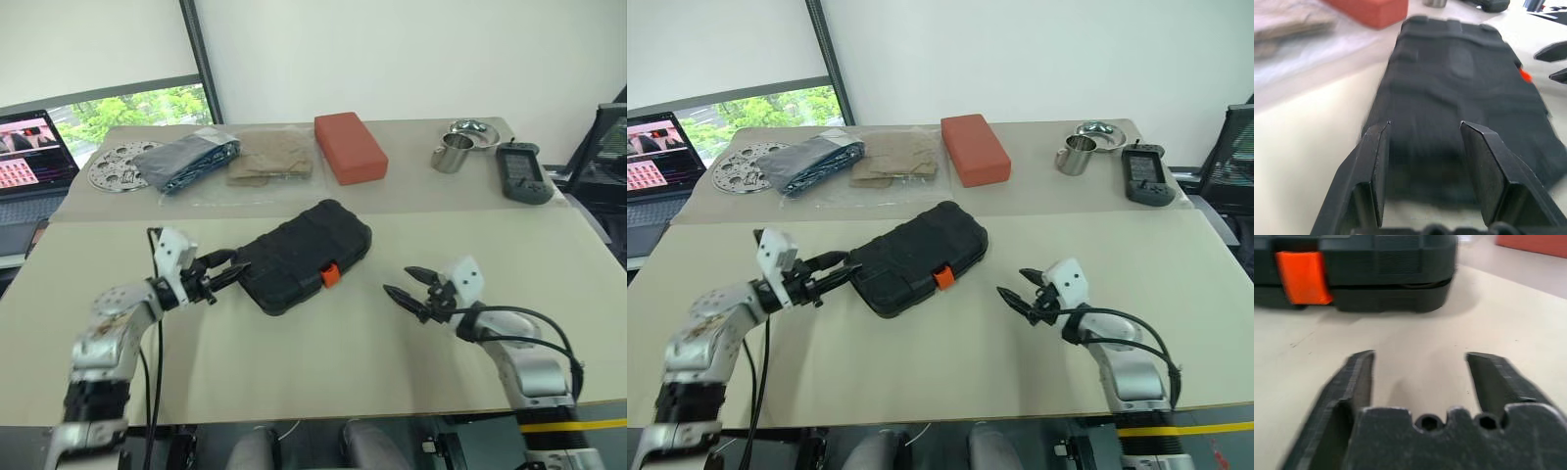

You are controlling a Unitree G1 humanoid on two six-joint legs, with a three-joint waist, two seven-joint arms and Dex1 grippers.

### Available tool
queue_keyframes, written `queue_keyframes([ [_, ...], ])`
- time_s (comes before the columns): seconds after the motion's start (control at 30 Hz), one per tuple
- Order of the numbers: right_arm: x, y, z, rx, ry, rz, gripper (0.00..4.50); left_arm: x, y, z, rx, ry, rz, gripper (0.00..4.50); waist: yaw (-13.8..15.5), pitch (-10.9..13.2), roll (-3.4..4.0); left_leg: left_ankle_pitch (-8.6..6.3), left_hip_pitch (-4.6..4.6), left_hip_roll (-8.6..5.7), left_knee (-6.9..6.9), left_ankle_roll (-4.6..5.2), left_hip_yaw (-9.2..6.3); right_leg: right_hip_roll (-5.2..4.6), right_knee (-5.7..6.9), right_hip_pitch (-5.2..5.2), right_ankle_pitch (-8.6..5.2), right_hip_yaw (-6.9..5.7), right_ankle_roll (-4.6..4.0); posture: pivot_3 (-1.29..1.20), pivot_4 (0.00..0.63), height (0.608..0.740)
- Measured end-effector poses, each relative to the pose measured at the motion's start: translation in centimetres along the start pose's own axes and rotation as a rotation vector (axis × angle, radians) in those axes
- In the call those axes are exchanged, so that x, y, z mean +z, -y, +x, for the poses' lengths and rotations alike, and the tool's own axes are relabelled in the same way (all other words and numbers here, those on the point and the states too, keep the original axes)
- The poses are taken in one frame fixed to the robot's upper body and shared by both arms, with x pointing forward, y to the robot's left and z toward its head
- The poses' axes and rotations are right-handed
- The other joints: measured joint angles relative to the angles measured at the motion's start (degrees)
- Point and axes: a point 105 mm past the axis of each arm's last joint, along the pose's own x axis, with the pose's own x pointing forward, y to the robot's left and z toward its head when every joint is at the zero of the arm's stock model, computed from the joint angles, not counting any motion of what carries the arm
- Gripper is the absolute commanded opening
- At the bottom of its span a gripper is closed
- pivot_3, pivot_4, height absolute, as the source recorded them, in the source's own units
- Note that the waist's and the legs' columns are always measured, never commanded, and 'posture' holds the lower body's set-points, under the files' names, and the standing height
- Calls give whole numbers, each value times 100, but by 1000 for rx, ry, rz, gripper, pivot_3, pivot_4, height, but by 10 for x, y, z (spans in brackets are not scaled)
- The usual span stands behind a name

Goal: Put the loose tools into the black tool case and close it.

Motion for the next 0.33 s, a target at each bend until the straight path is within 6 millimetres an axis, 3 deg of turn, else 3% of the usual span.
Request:
queue_keyframes([
  [0.23, -9, 18, -21, 15, 0, 27, 4463, -41, 9, -31, 130, -101, -63, 2437, 117, 7, -7, -4, 8, -14, 7, -7, 10, -38, -12, 15, 0, -7, 0, 0, 150, 740],
  [0.33, -12, 21, -23, 8, 1, 29, 4463, -45, 7, -35, 169, -112, -34, 2437, 140, 8, -7, -3, 9, -13, 7, -6, 11, -36, -9, 15, 1, -12, -1, 0, 150, 740],
])
